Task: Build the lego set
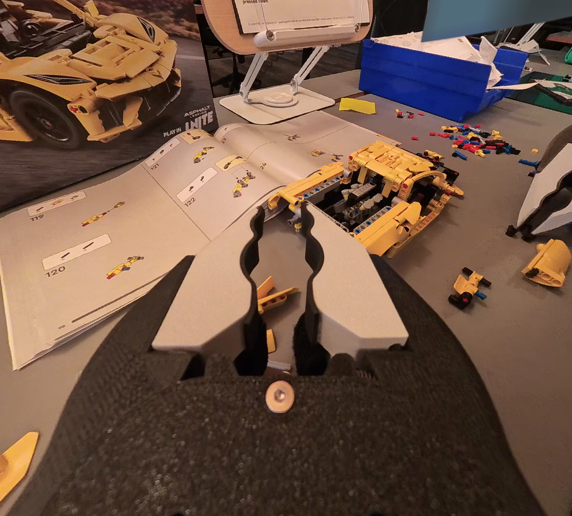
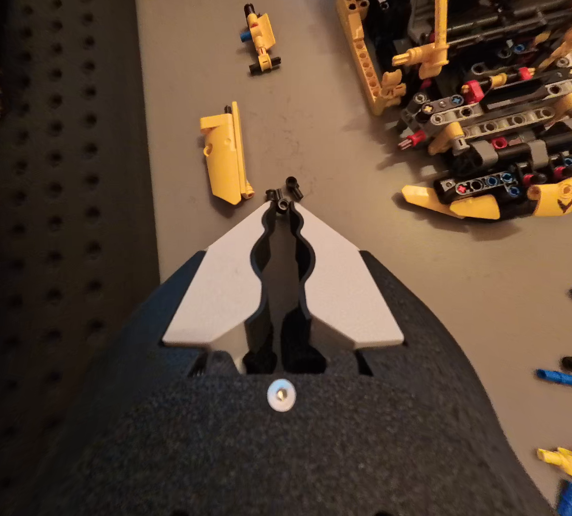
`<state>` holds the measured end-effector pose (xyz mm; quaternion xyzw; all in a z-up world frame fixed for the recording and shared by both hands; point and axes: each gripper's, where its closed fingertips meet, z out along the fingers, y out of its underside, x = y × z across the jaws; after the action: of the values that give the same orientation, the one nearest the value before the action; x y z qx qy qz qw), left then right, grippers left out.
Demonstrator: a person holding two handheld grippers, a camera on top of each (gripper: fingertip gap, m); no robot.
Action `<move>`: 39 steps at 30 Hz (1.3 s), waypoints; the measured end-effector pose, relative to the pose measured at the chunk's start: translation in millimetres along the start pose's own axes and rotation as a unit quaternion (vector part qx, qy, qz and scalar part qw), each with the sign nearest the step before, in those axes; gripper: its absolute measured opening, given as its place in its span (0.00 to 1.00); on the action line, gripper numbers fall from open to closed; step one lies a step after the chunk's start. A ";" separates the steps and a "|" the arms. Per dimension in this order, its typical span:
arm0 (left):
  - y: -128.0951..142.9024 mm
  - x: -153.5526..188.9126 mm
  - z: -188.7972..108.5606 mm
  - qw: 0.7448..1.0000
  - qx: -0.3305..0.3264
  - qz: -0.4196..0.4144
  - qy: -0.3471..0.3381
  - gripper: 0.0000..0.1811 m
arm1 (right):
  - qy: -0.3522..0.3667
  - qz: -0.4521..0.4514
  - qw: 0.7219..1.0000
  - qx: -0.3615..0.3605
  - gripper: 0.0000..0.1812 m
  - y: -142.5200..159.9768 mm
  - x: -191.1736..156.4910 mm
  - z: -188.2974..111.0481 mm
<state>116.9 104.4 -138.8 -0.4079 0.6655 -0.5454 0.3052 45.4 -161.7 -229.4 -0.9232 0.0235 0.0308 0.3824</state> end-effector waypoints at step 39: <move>5.6 3.3 4.1 1.000 -0.011 0.001 0.008 0.13 | 0.321 0.184 0.926 -0.073 0.08 139.3 133.7 -166.4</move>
<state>117.6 99.9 -145.0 -0.4066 0.6743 -0.5407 0.2960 175.8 -380.5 -220.2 -0.8883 0.3123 -0.1959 0.2739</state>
